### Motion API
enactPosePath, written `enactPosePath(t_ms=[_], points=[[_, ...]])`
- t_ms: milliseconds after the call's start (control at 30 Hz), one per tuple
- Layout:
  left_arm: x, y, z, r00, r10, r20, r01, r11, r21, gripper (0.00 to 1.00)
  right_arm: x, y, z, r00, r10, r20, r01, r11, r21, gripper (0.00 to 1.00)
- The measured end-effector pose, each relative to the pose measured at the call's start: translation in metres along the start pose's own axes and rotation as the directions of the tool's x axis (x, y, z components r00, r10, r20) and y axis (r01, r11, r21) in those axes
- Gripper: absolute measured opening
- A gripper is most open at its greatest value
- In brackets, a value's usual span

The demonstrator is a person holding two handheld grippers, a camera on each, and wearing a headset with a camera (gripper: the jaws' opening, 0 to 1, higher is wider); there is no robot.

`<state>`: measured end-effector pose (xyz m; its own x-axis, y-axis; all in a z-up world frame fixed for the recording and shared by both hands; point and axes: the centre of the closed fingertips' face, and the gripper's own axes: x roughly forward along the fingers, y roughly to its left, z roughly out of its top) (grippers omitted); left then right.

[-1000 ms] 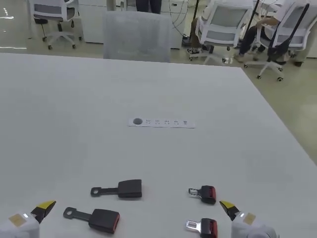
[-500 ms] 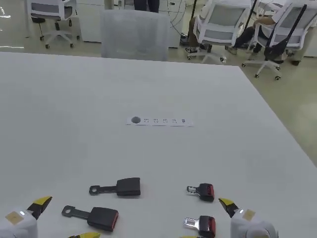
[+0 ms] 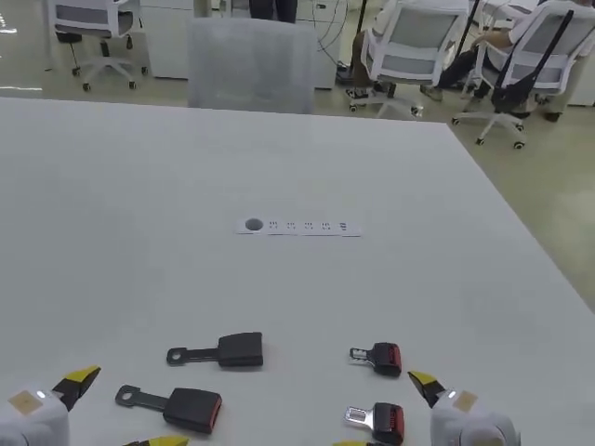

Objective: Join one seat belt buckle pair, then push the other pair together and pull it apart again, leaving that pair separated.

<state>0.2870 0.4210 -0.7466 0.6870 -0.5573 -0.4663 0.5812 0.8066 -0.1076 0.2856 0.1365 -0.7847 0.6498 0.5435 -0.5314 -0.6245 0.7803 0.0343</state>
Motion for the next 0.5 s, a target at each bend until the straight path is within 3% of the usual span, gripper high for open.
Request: enactPosePath(t_ms=[500], points=[[0.0076, -0.0085, -0.0016, 0.9980, -0.057, -0.025, 0.058, 0.998, 0.011, 1.00, -0.0018, -0.0042, -0.0083, 0.9992, 0.012, -0.038, -0.012, 1.000, -0.014, 0.97]])
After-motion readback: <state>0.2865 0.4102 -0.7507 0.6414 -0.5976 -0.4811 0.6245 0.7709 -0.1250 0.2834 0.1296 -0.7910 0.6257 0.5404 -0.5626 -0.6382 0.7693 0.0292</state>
